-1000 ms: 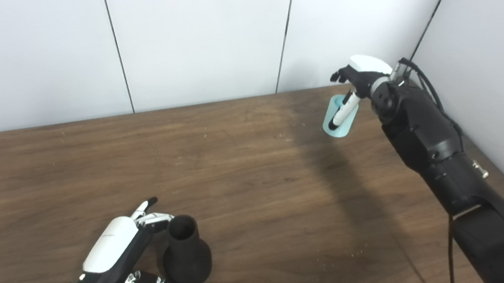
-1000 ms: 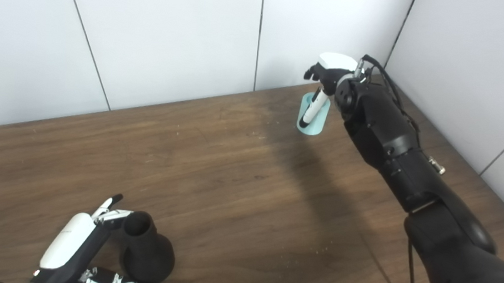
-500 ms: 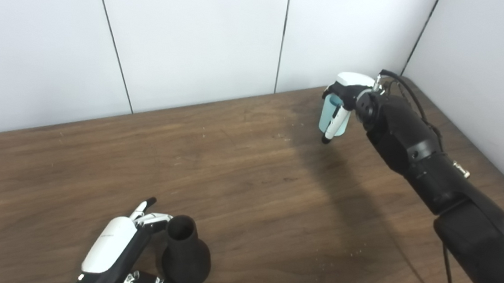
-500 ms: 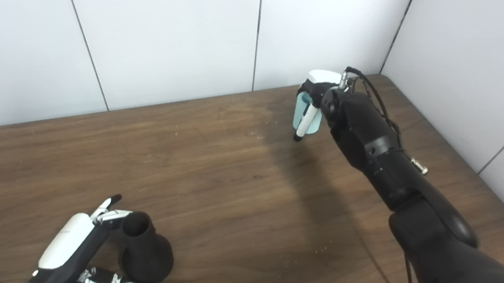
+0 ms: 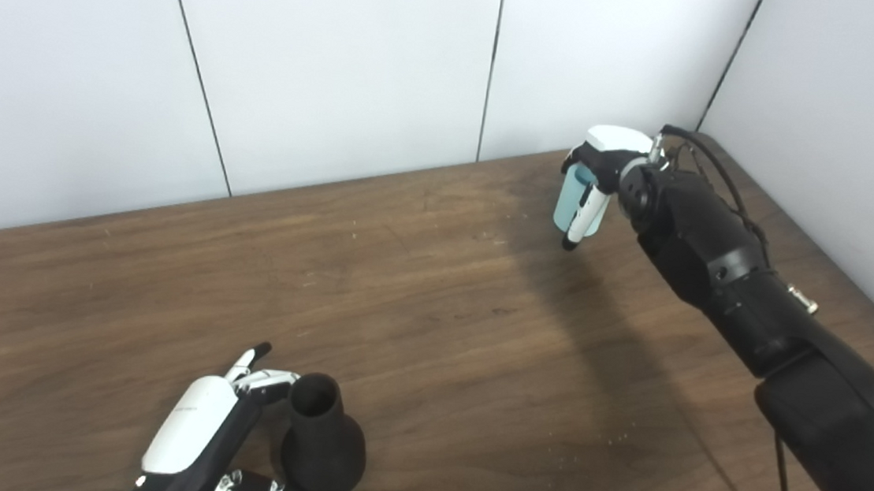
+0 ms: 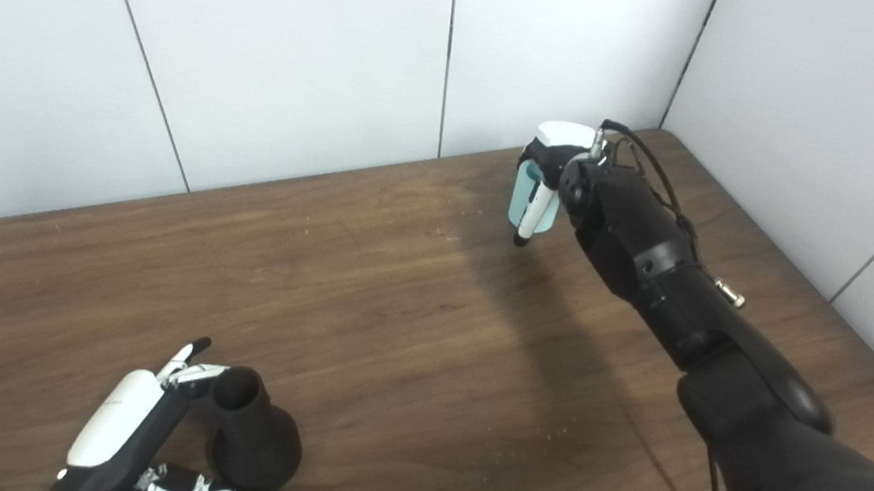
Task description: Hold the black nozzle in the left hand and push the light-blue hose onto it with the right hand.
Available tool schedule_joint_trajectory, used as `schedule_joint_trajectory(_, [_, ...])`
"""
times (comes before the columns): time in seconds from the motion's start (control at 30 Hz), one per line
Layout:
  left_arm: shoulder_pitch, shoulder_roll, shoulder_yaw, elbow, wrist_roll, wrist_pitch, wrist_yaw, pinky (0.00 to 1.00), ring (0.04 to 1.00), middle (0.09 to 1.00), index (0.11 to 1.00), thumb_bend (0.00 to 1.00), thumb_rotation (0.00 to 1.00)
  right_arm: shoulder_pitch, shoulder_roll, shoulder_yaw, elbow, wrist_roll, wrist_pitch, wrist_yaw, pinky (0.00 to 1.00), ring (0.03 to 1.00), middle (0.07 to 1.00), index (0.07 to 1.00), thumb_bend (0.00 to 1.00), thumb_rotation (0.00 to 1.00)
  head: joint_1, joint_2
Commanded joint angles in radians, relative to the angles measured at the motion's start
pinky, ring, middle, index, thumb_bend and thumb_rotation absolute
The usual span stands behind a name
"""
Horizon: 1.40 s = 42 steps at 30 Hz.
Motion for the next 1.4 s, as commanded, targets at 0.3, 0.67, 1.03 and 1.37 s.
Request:
schedule_joint_trajectory(0.3, [0.027,0.031,-0.008,0.030,0.058,0.061,-0.057,1.00,0.741,0.475,0.498,0.52,0.00,-0.008,-0.030,-0.009,-0.021,0.008,-0.036,-0.076,0.48,0.464,0.563,0.582,0.67,0.00,0.001,0.009])
schedule_joint_trajectory(0.67, [0.027,0.033,-0.003,0.023,0.047,0.067,-0.068,1.00,0.740,0.475,0.498,0.52,0.00,0.022,-0.032,-0.027,-0.042,0.039,-0.061,-0.119,0.48,0.452,0.492,0.469,0.50,0.00,0.004,0.015])
schedule_joint_trajectory(1.03, [0.029,0.032,-0.001,0.024,0.040,0.064,-0.066,1.00,0.738,0.475,0.498,0.52,0.00,0.037,-0.037,-0.031,-0.125,0.020,-0.044,-0.134,0.38,0.456,0.488,0.462,0.50,0.00,0.013,0.021])
schedule_joint_trajectory(1.37, [0.029,0.019,-0.011,-0.004,0.055,0.091,-0.078,1.00,0.737,0.474,0.499,0.52,0.00,0.088,-0.053,-0.062,-0.414,0.023,-0.045,-0.088,0.34,0.435,0.493,0.473,0.50,0.00,0.095,0.037])
